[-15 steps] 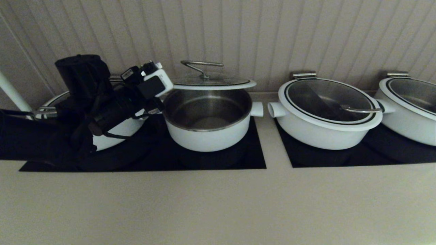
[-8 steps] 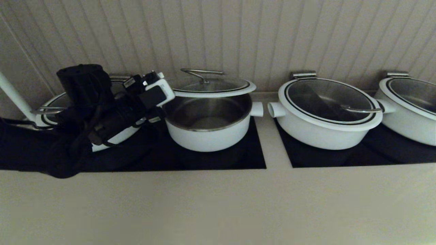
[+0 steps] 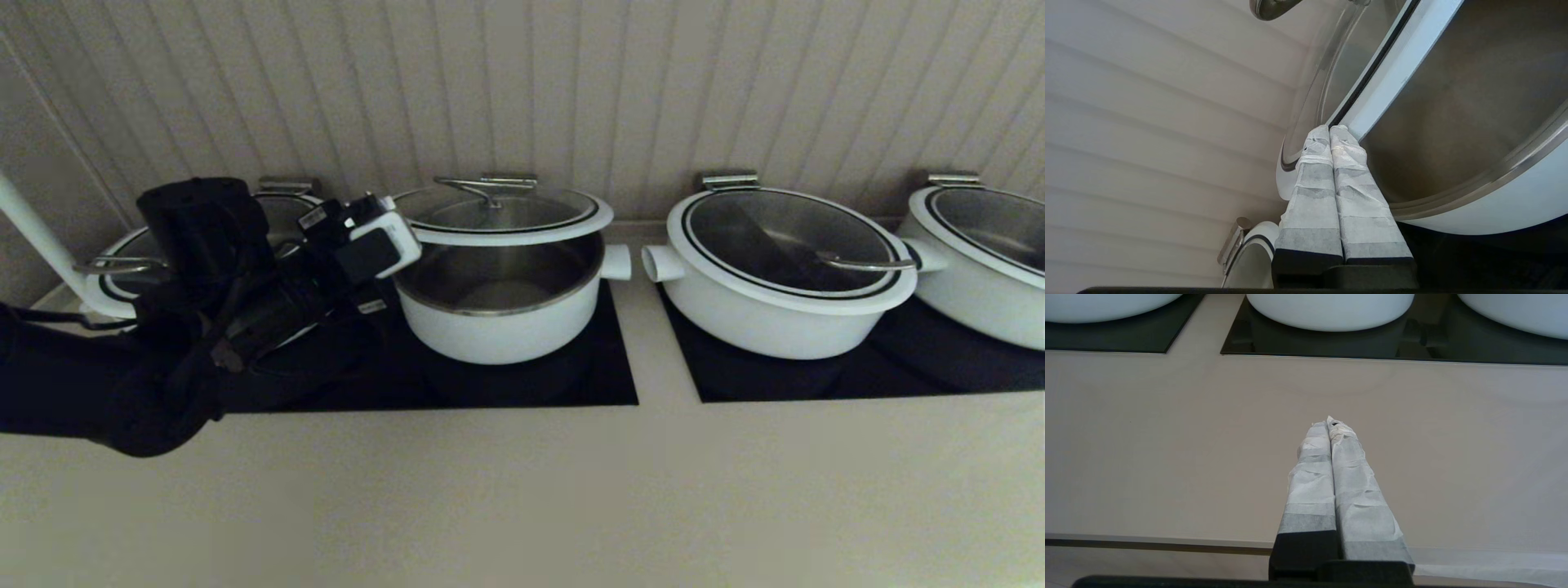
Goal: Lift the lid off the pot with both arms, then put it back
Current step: Close the pot lid
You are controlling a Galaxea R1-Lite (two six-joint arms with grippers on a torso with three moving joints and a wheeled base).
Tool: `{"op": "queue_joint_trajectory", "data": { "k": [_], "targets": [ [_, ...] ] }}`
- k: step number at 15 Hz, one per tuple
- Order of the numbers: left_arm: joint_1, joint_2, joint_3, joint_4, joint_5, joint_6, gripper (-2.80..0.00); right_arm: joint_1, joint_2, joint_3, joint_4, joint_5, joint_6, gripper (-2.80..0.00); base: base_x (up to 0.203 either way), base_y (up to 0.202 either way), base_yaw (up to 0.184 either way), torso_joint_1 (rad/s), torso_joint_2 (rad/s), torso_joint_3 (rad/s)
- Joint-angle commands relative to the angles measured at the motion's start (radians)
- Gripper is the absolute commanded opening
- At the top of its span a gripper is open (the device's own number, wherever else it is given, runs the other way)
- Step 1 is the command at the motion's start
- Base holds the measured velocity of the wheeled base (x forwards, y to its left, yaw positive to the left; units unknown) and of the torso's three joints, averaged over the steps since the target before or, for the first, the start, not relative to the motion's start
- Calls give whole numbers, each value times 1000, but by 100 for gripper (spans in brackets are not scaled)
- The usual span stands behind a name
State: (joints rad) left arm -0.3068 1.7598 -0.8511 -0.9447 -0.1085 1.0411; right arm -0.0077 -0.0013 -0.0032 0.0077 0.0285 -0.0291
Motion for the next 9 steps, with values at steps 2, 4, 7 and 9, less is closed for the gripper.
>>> {"op": "queue_joint_trajectory", "data": {
  "k": [2, 4, 7, 9],
  "targets": [
    [-6, 1, 3, -5, 0, 5, -280, 0, 1, 0, 0, 1, 0, -280, 0, 0, 0, 0, 0, 0],
    [-11, 3, 3, -5, -2, 6, -280, 0, 1, 0, 0, 1, -2, -280, 0, 0, 0, 0, 0, 0],
    [-27, 7, 2, -5, -1, 7, -280, 0, 1, 0, 0, 1, 0, -280, 0, 0, 0, 0, 0, 0],
    [-38, 9, 9, -4, 0, 7, -280, 0, 1, 0, 0, 1, -2, -280, 0, 0, 0, 0, 0, 0]
  ]
}}
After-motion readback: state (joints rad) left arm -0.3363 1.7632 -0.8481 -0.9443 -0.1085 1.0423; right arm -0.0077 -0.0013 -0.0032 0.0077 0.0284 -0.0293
